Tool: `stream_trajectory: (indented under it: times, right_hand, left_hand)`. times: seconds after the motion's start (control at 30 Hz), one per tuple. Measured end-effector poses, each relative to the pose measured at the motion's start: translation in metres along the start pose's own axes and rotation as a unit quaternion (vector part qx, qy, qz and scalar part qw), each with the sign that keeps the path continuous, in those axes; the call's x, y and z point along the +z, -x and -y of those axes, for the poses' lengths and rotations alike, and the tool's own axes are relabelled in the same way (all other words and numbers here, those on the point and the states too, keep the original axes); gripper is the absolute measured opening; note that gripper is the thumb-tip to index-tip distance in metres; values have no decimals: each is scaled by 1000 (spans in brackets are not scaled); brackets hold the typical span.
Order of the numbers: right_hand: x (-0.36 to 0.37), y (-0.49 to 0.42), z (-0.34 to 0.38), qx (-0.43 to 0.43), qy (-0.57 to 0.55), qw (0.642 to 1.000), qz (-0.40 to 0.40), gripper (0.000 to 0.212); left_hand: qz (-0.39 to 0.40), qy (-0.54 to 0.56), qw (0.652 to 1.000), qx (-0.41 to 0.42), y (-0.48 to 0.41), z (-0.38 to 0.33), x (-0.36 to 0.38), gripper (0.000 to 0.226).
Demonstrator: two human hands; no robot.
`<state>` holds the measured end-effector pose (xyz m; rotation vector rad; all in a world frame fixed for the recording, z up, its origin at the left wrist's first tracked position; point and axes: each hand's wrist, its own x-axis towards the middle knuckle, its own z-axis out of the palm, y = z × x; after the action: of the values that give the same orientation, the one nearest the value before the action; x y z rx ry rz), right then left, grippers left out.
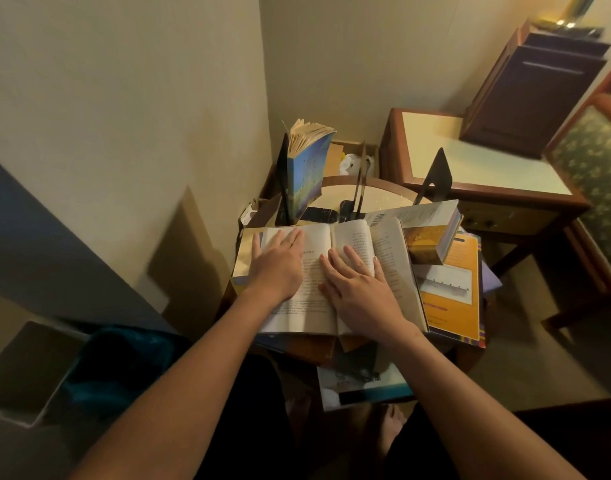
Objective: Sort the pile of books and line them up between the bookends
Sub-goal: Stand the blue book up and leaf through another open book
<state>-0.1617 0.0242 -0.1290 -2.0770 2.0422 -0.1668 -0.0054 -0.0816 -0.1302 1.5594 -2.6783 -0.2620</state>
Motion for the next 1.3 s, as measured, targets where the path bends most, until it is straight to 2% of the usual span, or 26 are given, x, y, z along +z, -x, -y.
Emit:
stream_trajectory:
  times: [0.37,0.8,0.9,1.1,1.3]
  right_hand:
    - [6,1,-1,1,-15,1000,-17,58]
    - [2,-1,-1,10,-22,1000,-2,59]
    - [5,0,-2,4,-23,1000,-9,59]
    - [10,0,-1,5,-20,1000,-23,59]
    - [10,0,-1,10,-23,999,-20,60]
  left_hand:
    - [-34,52,998,9,116,-9,37,63]
    - [21,2,1000,-7,9,1,4,56]
    - [-3,27,999,-19,30,-6,11,56]
    - [-35,-13,999,4,96,-12,36,61]
    - [-53,8,998,-28,101,-3,38,63]
